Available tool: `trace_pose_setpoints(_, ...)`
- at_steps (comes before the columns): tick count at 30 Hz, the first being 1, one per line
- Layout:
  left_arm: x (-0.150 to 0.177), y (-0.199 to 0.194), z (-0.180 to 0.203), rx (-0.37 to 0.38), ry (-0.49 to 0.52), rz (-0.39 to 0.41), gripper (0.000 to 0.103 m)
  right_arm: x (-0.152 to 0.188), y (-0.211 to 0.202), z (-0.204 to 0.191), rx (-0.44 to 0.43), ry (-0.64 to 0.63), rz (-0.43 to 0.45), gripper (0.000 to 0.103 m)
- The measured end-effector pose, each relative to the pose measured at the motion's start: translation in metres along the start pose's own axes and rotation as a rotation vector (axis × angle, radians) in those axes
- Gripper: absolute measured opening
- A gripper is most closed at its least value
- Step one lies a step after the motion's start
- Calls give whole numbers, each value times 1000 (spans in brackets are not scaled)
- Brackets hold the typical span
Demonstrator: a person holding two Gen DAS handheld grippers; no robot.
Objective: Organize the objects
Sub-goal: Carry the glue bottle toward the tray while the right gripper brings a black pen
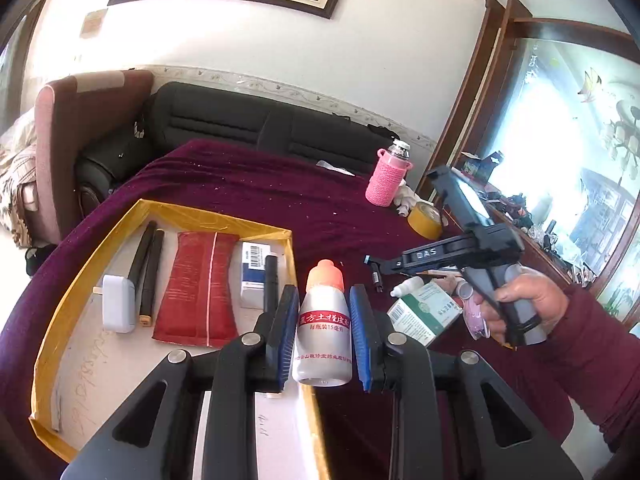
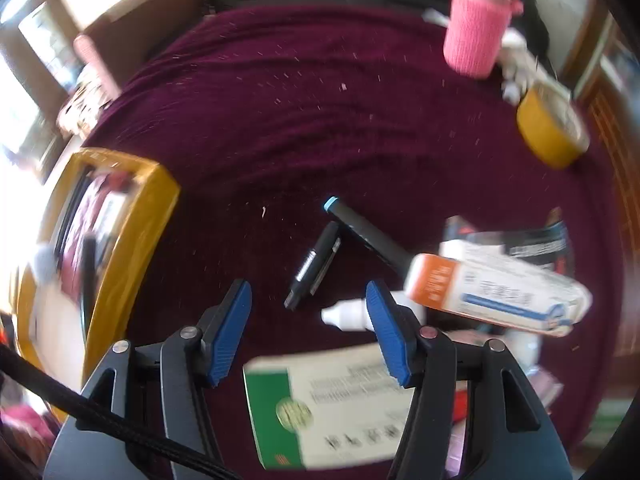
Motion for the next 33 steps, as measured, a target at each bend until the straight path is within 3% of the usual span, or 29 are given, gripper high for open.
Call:
trace_pose_setpoints(4, 0, 3, -21, -5, -39, -3, 22, -6, 27, -4, 70, 33, -31, 48)
trace_pose_setpoints(7, 5, 4, -33, -12, -73, -13, 22, -9, 39, -7, 157, 34, -20, 30)
trace_pose_setpoints(9, 7, 3, -40, -24, -86, -17, 22, -10, 35, -13, 165, 33, -2, 13)
trace_pose_setpoints(11, 8, -1, -48, -35, -101, -15, 22, -10, 33, -11, 156, 54, 8, 13)
trace_pose_setpoints(17, 11, -14, -63, -62, -135, -8, 22, -3, 10, -4, -5, 178, 52, 13)
trace_pose_setpoints(21, 13, -23, -72, -115, -122, -13, 22, 7, -35, -23, -165, 207, 105, 13)
trace_pose_setpoints(25, 22, -25, -84, -158, -140, -49, 22, 23, -67, -74, -329, 161, 112, 13)
trace_pose_setpoints(29, 39, -23, -98, -198, -157, -107, 22, 49, -74, -134, -459, 89, 63, 14)
trace_pose_setpoints(33, 55, -12, -107, -203, -178, -172, 22, 68, -61, -187, -514, 23, 3, 14)
Point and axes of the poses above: each gripper's, at about its wrist camera, not at the fingertips, and y roughly the way its jaws point, z to its right, x to its underside, the point moved 10 cm from there along y, roughly the way its jaws point, and after that the axes turned 4 degrees about x, right-handed, at the moved point
